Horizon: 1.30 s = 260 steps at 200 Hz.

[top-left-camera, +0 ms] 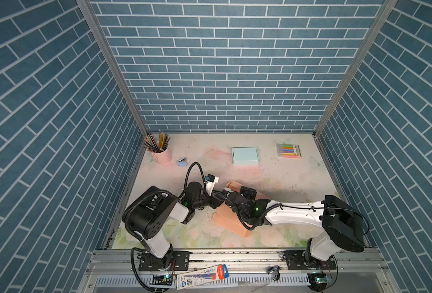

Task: Fold the paper box

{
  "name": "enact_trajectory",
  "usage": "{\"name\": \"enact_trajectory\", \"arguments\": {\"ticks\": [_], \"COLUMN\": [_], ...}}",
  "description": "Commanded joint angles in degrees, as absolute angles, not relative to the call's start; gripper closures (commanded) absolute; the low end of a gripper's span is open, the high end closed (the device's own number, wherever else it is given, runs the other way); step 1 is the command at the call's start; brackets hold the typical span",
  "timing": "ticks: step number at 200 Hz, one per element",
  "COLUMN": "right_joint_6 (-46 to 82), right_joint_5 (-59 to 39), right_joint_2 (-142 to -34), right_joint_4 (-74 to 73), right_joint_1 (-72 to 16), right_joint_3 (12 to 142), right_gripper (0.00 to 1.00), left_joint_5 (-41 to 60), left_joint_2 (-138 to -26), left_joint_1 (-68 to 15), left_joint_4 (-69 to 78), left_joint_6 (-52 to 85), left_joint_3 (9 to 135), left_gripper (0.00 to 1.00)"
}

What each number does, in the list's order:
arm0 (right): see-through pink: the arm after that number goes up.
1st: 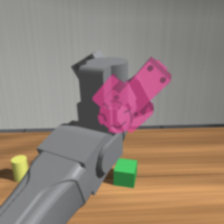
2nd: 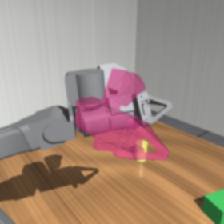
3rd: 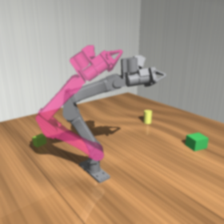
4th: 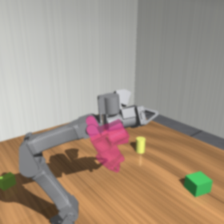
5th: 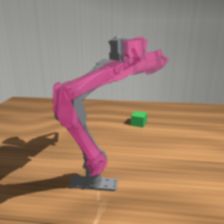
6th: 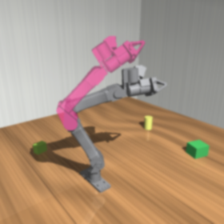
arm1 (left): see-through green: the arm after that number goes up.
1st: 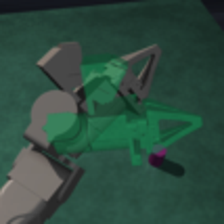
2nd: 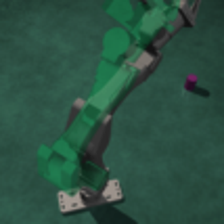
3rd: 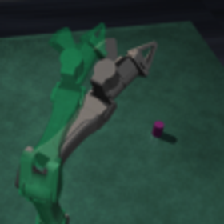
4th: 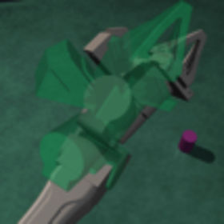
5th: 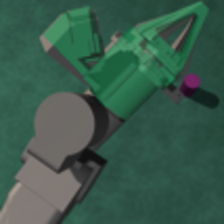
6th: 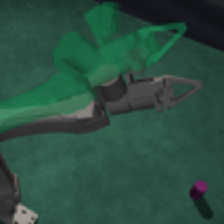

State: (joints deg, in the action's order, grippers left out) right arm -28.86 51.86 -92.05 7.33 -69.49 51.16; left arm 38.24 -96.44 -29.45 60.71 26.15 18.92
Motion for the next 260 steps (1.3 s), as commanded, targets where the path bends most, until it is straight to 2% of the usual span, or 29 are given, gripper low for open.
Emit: {"name": "enact_trajectory", "arguments": {"ticks": [1, 24, 66, 115, 159, 260], "right_joint_6": [-30.68, -30.59, -30.81, -33.48, -33.75, -34.62], "right_joint_5": [50.01, 49.81, 49.98, 53.99, 53.8, 54.32], "right_joint_2": [-93.7, -93.32, -93.71, -97.1, -95.0, -94.33], "right_joint_4": [8.3, 8.52, 8.53, 5.28, 4.13, 3.3], "right_joint_1": [-70.33, -70.52, -71.01, -71.3, -71.41, -71.64], "right_joint_3": [50.01, 49.92, 49.48, 47.99, 47.4, 46.53], "right_gripper": [1.0, 1.0, 1.0, 1.0, 1.0, 1.0], "left_joint_5": [35.04, 33.68, 31.16, 31.66, 32.28, 32.58], "left_joint_2": [-97.55, -98.3, -98.36, -99.83, -102.21, -93.57], "left_joint_1": [-30.41, -30.96, -31.44, -31.36, -31.41, -29.99], "left_joint_4": [65.83, 68.26, 69.17, 74.0, 77.43, 72.03], "left_joint_6": [22.82, 22.11, 19.85, 20.52, 19.85, 18.46], "left_joint_3": [17.88, 17.33, 17.23, 15.44, 15.0, 11.2], "left_gripper": [0.62, 0.59, 0.59, 0.57, 0.56, 0.53]}}
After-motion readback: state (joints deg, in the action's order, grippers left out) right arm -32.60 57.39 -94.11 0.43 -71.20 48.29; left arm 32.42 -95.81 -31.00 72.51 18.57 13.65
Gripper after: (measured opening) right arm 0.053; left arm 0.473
